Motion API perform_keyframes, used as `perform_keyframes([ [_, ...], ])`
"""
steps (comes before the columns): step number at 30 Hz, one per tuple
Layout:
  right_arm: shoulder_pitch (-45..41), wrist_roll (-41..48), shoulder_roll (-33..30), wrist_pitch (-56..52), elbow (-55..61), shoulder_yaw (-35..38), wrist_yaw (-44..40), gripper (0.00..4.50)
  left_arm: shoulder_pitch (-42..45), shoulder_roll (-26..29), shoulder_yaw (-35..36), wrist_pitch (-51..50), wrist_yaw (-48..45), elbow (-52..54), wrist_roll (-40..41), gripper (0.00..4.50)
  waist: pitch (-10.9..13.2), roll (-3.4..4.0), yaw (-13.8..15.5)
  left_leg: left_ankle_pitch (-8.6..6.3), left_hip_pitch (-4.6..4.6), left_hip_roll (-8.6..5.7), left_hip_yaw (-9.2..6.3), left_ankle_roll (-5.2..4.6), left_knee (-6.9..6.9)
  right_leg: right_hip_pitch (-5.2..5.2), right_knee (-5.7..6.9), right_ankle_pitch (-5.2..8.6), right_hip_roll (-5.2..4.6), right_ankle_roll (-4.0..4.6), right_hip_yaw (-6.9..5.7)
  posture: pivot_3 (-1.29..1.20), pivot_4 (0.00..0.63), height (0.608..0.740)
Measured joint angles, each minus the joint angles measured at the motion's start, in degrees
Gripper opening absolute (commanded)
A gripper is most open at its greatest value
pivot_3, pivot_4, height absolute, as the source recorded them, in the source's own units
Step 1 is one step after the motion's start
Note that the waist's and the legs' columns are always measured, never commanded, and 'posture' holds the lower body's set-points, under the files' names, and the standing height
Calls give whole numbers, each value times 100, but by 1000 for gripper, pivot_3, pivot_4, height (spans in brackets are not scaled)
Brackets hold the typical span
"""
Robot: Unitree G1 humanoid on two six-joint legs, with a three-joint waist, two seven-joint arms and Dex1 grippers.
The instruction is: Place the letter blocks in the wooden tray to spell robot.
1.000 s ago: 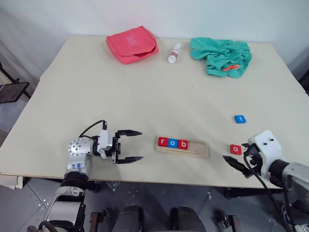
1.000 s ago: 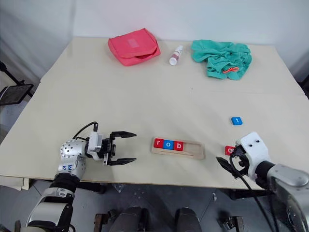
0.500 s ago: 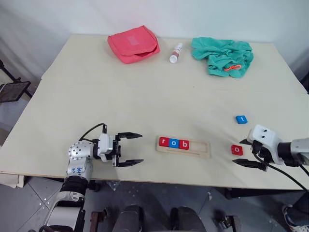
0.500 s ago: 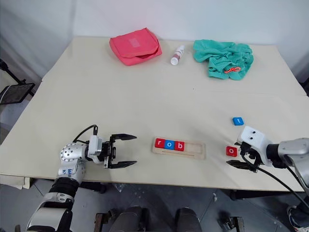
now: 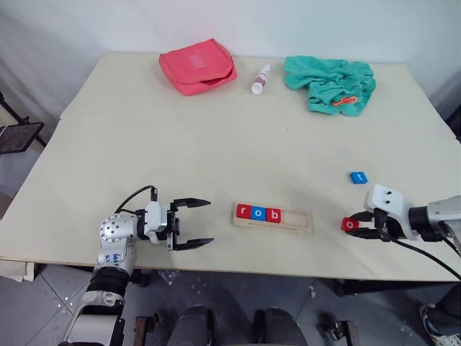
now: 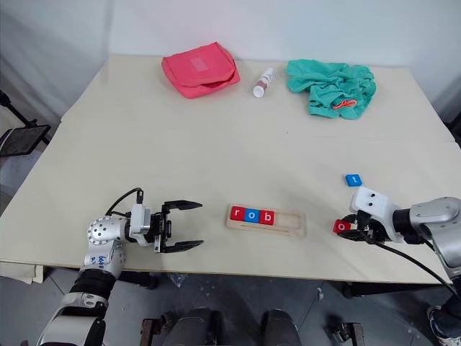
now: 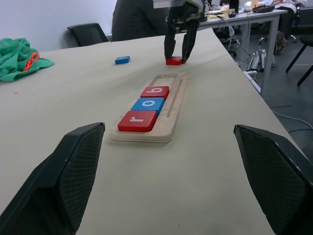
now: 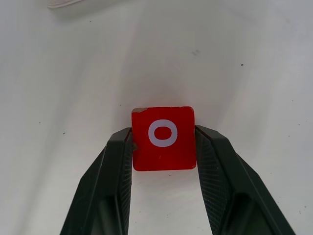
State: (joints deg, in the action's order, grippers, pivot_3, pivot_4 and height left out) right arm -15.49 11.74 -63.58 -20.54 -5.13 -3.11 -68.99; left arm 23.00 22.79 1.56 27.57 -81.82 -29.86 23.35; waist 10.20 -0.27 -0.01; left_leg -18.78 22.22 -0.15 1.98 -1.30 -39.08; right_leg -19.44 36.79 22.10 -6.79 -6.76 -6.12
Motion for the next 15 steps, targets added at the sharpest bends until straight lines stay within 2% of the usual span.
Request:
perform_keyframes([
  [4, -200, 55, -2, -525, 589, -8, -19, 1450, 4, -2, 0, 3, 0, -4, 0, 4500, 0, 1, -12, 0, 0, 2, 3, 0, 0, -4, 2, 0, 1, 0, 2, 0, 150, 740],
  [9, -1001, 262, 125, -1406, 1419, -110, -2, 1450, 53, -47, -7, 43, 11, -33, -8, 4500, 0, 0, -3, 0, 2, 2, -6, 1, -1, -2, -1, 0, -2, 0, 12, 0, 150, 740],
  [12, -1382, 270, 493, -1723, 1562, -405, 101, 1450, 64, -78, -2, 86, 48, -46, -15, 4500, 0, 0, 1, 0, 7, -1, -12, 1, -1, -3, -1, 0, -5, 0, 13, 0, 150, 740],
  [15, -1654, 260, 979, -1909, 1726, -1020, 111, 1450, 51, -190, -27, 143, 61, -39, -20, 4500, 0, 0, 2, 0, 11, -2, -18, 1, -1, -4, 1, 0, -5, 0, 11, 0, 150, 740],
])
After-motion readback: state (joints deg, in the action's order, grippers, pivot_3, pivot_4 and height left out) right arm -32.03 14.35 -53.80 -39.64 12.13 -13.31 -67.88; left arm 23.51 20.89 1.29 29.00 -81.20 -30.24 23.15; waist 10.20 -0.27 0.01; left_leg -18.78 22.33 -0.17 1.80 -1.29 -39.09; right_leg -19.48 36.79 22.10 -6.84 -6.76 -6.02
